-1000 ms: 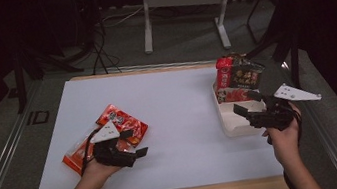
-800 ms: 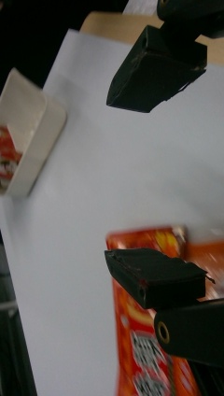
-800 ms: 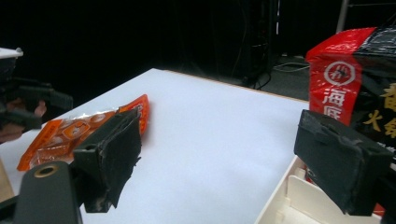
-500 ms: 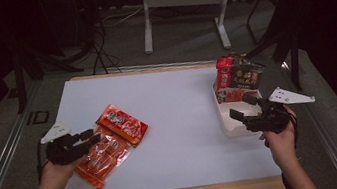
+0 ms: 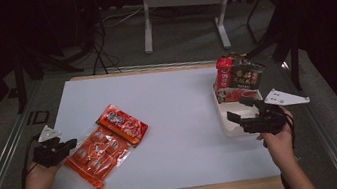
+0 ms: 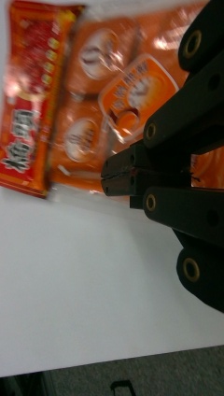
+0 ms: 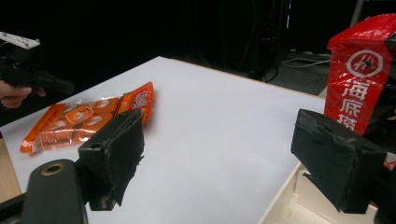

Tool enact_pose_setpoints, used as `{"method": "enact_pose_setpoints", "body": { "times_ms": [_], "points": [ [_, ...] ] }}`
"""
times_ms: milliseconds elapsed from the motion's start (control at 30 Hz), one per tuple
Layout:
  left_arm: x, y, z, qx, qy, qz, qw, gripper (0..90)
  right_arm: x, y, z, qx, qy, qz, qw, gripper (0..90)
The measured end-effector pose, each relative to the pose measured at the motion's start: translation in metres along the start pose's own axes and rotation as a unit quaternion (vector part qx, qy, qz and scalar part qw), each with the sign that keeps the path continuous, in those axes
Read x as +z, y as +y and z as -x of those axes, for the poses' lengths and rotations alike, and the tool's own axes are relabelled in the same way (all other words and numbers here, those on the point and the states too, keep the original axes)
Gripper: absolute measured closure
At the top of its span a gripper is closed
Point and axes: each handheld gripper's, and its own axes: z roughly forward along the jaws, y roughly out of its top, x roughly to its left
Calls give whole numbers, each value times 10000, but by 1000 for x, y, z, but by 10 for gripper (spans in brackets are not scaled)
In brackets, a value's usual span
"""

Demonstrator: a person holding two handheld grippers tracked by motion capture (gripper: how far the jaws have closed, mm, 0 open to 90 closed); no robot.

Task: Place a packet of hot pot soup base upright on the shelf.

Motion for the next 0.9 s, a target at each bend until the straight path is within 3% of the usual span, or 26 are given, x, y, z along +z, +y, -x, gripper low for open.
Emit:
{"method": "enact_pose_setpoints", "body": {
  "times_ms": [233, 433, 533, 767, 900],
  "points": [
    [9, -13, -12, 24, -115, -411, 9991, 898, 2, -1, 0, 5, 45, -24, 10000, 170],
    [13, -19, -19, 71, -156, -529, 9985, 898, 3, -2, 1, -7, 54, -36, 10000, 171],
    [15, -22, -22, -48, -245, -535, 9983, 897, 3, -2, 0, 3, 60, -51, 10000, 170],
    [16, -21, -22, -24, -329, -628, 9975, 899, 4, -3, 1, 11, 66, -62, 10000, 171],
    [15, -20, -16, 97, -472, -745, 9961, 900, 4, -3, 1, 20, 78, -68, 9999, 171]
  ]
}}
